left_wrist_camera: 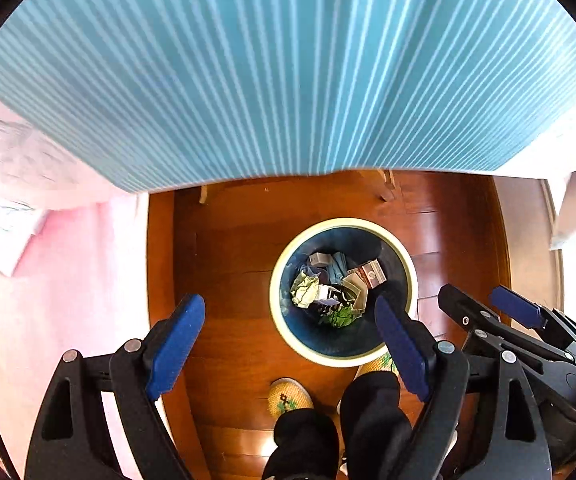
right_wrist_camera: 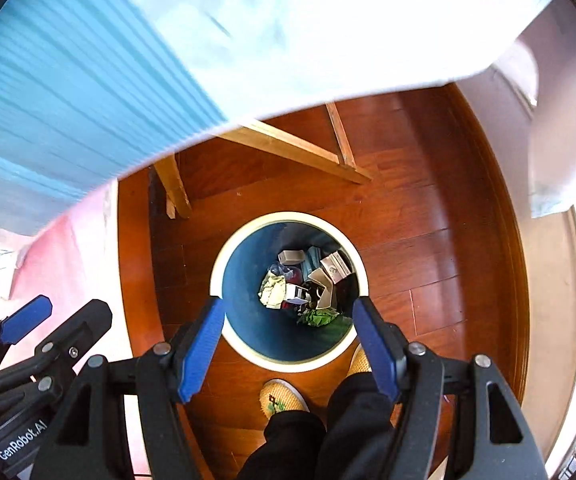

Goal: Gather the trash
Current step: 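Raise both tools from the bin back toward the table, then move both tools over the purple bag and black card, then grasp the purple plastic bag with the left gripper while the right grasps the black TALOPN card, then lift the purple bag and black card off the table with both grippers, then carry the bag and card over the trash bin with both grippers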

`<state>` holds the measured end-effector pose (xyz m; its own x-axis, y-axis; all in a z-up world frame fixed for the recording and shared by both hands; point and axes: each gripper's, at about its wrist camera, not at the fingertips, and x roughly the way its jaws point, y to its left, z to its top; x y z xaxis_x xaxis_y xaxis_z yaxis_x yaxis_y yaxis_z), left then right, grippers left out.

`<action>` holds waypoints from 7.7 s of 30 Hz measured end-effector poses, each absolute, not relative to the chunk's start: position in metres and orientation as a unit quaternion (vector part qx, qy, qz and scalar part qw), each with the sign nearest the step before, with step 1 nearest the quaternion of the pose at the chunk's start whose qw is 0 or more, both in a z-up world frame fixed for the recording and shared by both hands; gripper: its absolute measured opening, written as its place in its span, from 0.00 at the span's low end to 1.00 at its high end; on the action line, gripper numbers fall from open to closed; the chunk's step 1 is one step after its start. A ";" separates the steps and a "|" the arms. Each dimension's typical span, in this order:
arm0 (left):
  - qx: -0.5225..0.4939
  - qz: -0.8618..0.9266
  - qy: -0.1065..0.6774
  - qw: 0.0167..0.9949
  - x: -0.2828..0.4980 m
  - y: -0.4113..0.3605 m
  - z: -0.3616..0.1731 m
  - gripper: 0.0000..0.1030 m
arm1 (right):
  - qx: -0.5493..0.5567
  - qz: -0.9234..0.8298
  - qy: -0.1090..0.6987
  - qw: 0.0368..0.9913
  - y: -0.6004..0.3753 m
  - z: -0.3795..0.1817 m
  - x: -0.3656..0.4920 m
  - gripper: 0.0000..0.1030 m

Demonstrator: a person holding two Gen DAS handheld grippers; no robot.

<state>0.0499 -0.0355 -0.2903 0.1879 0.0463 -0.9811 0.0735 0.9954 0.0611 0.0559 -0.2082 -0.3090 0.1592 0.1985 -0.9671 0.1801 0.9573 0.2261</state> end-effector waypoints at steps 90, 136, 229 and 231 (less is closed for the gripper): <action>0.229 -0.038 0.551 0.802 0.517 -0.234 -0.094 0.76 | 0.084 0.136 0.545 0.823 -0.347 -0.093 0.439 0.62; -0.078 0.025 0.600 0.796 0.373 -0.077 -0.072 0.07 | -0.257 0.373 0.503 0.736 -0.222 -0.124 0.474 0.75; -0.056 -0.102 0.681 0.723 0.022 -0.012 -0.315 0.13 | 0.126 0.019 0.693 0.709 -0.179 -0.334 0.034 0.56; -0.058 -0.100 0.684 0.720 0.022 -0.012 -0.343 0.14 | 0.137 0.019 0.690 0.710 -0.180 -0.357 0.034 0.56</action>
<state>0.0222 -0.0123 -0.3434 0.0447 -0.2242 -0.9735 0.0651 0.9731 -0.2211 0.0339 -0.1802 -0.3574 0.0463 0.2158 -0.9753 0.1614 0.9620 0.2205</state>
